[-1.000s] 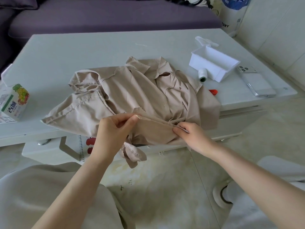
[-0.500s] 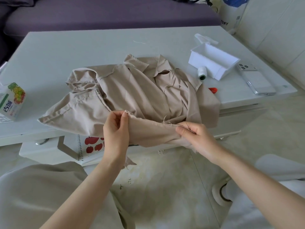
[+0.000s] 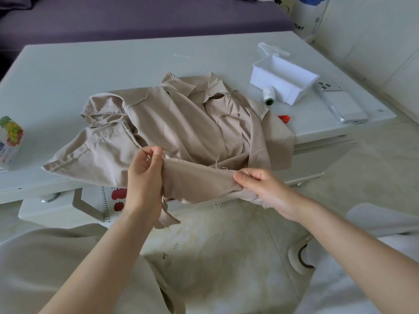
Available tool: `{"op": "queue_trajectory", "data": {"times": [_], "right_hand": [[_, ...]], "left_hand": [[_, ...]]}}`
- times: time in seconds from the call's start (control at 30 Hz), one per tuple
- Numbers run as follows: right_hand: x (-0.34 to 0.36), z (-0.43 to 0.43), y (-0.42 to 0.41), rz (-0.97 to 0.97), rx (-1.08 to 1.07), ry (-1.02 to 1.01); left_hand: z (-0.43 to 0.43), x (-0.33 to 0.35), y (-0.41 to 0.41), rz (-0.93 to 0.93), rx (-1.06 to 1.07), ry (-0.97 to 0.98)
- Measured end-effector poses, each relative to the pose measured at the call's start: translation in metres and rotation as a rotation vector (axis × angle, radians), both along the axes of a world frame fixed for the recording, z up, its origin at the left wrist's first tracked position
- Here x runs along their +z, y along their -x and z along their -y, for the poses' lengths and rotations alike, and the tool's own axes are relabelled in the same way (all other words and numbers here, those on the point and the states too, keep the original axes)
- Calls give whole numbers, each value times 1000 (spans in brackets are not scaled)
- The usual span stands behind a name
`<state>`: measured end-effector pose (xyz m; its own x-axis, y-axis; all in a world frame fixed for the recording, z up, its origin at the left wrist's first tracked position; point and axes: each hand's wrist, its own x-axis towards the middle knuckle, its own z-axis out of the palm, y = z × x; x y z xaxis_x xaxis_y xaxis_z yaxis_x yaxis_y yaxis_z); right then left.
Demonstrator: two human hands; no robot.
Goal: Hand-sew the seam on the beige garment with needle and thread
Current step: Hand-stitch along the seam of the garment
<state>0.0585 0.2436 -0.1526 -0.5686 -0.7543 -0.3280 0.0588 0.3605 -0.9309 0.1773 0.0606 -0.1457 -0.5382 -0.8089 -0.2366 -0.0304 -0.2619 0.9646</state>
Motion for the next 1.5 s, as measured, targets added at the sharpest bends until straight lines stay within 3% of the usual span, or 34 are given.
{"op": "queue_trajectory", "data": {"times": [0.17,0.23,0.33,0.43,0.53,0.6,0.87,0.97,1.13,1.3,1.5], "right_hand": [[6,5,-6,-40,85,-27],[10,11,-12,-81,163,-53],[16,17,-16,-116,219,-67],[21,20,-12,-121,214,-50],[25,17,-7,-148,212,-62],[21,14,-4,-198,226,-105],[15,13,-10,-224,209,-144],[17,14,-13,-323,205,-138],[24,6,-8,-337,68,-181],[37,4,-10,-477,-172,44],[40,-3,-25,-650,-198,165]], "left_hand": [[7,4,5,-208,-66,-380],[5,5,8,-232,-56,-404],[0,11,6,-49,-127,-78],[-8,17,-1,183,-442,339],[-17,18,-4,312,-716,426],[-23,17,-4,337,-788,427],[-22,10,-7,369,-774,450],[-21,8,-7,321,-745,416],[-17,6,-8,281,-706,346],[-18,6,-9,311,-689,332],[-18,0,-8,350,-649,351]]}}
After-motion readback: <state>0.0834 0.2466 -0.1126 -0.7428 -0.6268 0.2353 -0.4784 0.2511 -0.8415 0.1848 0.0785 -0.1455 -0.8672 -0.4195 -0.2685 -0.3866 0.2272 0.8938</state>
